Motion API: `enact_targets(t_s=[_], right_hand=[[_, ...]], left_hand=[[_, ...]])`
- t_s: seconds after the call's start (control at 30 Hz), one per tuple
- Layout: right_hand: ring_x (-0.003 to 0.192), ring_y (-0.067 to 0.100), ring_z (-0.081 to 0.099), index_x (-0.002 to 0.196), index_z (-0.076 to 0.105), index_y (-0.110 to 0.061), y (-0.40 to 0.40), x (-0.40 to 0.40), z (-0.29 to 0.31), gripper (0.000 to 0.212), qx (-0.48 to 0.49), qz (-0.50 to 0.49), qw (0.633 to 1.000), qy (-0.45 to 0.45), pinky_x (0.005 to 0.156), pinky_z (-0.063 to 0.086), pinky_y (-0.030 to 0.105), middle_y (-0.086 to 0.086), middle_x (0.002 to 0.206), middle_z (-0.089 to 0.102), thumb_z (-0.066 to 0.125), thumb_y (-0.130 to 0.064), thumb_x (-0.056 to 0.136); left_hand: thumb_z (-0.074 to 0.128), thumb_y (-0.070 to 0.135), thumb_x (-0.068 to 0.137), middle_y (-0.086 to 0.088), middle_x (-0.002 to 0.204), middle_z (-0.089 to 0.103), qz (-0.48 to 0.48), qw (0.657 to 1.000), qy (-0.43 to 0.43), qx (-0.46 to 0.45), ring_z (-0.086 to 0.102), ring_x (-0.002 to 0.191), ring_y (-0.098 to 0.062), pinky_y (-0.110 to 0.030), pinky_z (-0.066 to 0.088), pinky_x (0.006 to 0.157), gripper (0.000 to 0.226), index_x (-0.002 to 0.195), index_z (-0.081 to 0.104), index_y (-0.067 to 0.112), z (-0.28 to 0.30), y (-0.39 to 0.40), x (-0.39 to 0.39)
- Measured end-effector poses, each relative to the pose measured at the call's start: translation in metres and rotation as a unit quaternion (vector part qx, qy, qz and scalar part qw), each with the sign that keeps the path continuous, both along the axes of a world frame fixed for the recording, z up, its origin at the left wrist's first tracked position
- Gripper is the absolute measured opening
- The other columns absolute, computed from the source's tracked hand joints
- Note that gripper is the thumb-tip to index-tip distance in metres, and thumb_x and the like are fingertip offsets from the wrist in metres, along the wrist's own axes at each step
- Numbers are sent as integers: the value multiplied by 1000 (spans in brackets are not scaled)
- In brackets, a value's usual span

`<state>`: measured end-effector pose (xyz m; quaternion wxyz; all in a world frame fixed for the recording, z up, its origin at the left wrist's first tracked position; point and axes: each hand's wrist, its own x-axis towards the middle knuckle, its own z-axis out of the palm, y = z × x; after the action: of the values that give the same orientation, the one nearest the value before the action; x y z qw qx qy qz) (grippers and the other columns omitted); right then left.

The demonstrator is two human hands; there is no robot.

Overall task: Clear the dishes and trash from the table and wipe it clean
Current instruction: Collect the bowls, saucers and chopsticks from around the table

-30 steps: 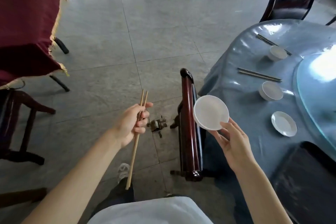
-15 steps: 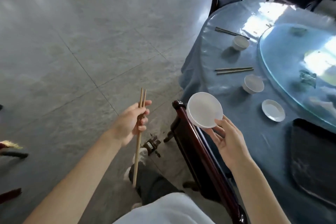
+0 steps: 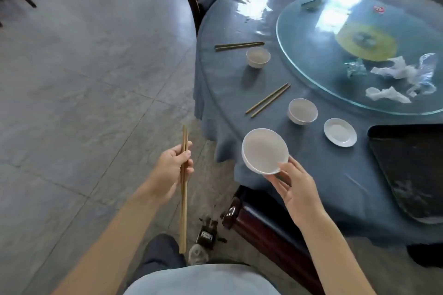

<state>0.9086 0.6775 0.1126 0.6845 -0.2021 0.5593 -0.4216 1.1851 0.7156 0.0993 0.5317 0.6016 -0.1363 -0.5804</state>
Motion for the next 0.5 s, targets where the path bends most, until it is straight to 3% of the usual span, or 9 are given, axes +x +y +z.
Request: enact_targets(t_s=[0.17, 0.27, 0.5], right_hand=[[99, 15, 76, 127, 72, -21, -30, 4, 0, 31, 17, -100, 995, 20, 76, 62, 24, -1, 118, 77, 62, -11, 100], [102, 15, 76, 127, 72, -20, -55, 9, -10, 30, 29, -163, 986, 24, 78, 62, 25, -1, 119, 77, 62, -10, 100], [109, 17, 74, 125, 73, -20, -144, 27, -35, 32, 70, -313, 945, 64, 80, 62, 25, -4, 118, 77, 62, -7, 98]], left_hand=[[50, 4, 104, -3, 70, 53, -118, 991, -56, 18, 56, 58, -8, -21, 54, 58, 19, 114, 64, 11, -9, -97, -8], [48, 3, 105, -4, 70, 52, -185, 980, -73, 2, 56, 58, -9, -17, 55, 55, 20, 103, 64, 15, -20, -159, -19], [51, 4, 104, -4, 72, 51, -306, 943, -132, 4, 54, 64, -11, -18, 57, 62, 18, 90, 60, 8, -66, -305, -36]])
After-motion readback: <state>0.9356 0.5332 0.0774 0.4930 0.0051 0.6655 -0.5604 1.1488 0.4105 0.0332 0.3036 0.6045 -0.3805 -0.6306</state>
